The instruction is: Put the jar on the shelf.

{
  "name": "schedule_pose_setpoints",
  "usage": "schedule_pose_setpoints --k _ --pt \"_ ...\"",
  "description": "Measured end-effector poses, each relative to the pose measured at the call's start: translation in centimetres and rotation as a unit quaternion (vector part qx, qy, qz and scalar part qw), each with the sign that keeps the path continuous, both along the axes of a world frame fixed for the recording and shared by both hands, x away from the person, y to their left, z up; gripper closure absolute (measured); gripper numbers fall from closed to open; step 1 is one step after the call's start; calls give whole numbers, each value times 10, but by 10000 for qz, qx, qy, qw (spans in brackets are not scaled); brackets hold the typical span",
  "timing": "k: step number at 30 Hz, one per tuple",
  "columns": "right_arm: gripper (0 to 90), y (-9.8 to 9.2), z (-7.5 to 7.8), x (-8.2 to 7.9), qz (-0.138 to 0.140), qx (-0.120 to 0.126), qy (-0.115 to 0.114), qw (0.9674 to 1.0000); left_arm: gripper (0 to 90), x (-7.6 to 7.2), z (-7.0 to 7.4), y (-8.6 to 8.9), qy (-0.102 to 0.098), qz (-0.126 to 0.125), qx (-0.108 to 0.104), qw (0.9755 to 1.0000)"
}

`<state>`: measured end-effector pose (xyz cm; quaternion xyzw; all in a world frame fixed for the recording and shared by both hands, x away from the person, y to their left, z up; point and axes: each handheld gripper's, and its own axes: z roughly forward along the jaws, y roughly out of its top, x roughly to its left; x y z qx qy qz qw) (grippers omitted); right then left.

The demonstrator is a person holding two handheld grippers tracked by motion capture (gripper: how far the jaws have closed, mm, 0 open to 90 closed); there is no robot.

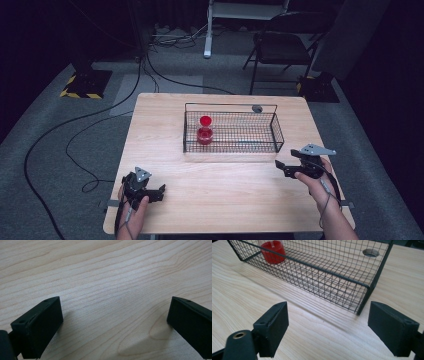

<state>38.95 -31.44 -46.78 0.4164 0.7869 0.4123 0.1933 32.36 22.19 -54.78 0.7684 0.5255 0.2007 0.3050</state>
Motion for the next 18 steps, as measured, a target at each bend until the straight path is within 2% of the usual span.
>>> schedule_pose_setpoints --k 7,18 --pt "169 -9 -12 -4 -62 -133 51 9999 0 0 0 0 8 -9 9 10000" --pt "167 -25 -30 -11 -237 -150 206 9994 0 0 0 0 -1 -1 1 10000"
